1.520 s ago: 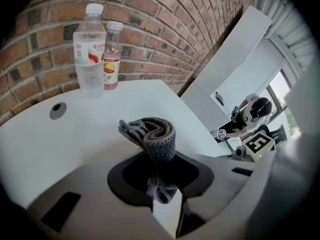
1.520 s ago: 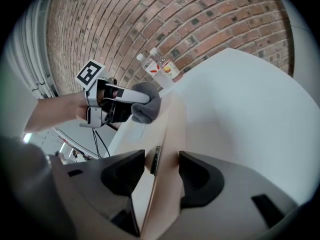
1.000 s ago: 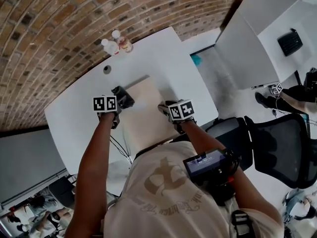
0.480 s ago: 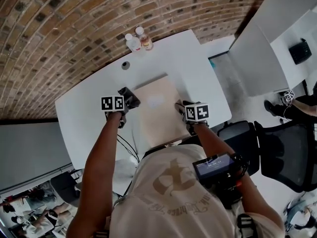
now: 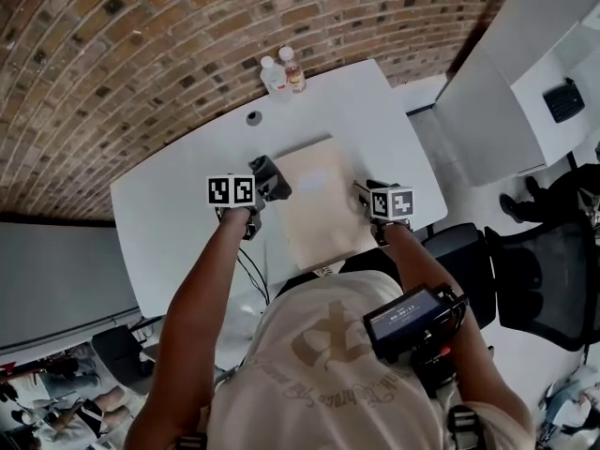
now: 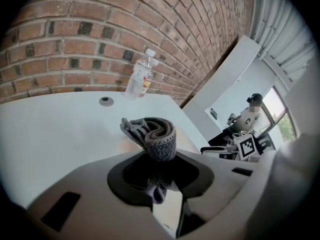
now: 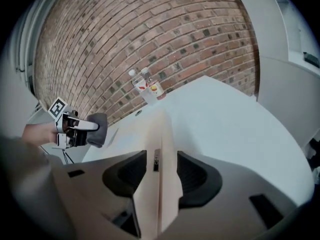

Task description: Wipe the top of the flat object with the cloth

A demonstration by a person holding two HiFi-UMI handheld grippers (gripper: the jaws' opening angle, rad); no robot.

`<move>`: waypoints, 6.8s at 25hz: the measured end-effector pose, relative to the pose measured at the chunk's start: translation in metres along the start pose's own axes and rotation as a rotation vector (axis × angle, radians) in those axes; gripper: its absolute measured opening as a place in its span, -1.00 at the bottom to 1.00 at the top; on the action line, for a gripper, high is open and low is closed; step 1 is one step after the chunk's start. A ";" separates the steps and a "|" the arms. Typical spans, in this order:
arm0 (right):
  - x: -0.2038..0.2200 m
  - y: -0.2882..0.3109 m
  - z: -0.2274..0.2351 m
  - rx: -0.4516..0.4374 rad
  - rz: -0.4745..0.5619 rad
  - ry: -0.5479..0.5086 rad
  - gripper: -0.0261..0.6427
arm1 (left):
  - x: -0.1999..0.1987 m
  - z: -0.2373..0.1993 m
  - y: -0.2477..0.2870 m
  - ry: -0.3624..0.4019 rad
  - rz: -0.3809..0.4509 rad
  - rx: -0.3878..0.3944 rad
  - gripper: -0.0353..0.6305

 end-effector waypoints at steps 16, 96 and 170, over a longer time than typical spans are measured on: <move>0.034 -0.014 -0.002 -0.181 -0.144 0.018 -0.37 | 0.014 0.114 0.070 0.014 -0.063 0.145 -0.58; -0.024 0.023 0.001 -0.332 -0.182 0.046 -0.39 | 0.086 0.129 0.037 -0.083 -0.038 0.100 -0.57; -0.008 0.046 -0.010 -0.326 -0.268 -0.065 -0.39 | 0.135 0.164 0.041 -0.169 -0.077 0.202 -0.57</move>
Point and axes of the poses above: the fingertips, and each gripper's own axes: y forward along the fingers, z to its right, x out of its underside, the point moved 2 cm from there along -y, backward along the fingers, and after that the axes turned 9 degrees about z, right-handed, at the moved point
